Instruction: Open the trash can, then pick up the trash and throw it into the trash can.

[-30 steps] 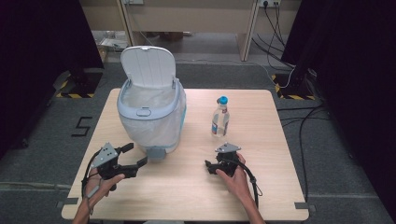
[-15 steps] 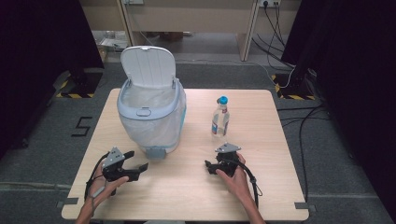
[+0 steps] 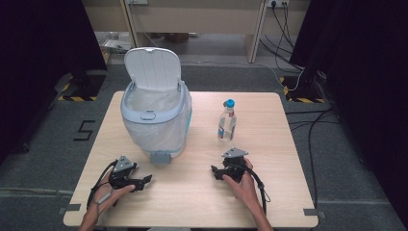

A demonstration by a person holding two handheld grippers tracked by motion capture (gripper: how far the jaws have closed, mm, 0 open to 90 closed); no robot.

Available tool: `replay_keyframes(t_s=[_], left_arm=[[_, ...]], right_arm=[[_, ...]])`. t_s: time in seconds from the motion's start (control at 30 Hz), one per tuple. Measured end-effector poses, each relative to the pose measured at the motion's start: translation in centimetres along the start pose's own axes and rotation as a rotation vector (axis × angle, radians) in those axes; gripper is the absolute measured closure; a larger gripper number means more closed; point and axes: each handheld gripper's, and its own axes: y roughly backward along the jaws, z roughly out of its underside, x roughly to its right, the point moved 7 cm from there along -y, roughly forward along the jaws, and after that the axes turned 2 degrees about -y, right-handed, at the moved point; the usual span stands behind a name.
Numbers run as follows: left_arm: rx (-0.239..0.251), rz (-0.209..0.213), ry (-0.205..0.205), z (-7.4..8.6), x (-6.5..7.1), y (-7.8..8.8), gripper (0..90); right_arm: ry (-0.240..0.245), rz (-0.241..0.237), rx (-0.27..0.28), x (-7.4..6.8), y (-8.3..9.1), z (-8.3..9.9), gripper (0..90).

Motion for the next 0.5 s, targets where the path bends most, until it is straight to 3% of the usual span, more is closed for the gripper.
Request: replay_keyframes(t_s=[0.23,0.5], left_arm=[[-0.025,-0.039,-0.04,0.13,0.27,-0.15,14.3],[-0.024,-0.038,-0.038,0.12,0.27,-0.17,14.1]], right_arm=[[0.0,0.0,0.0,0.0,0.01,0.01,20.4],[-0.003,0.011,0.015,0.39,0.17,-0.06,20.1]])
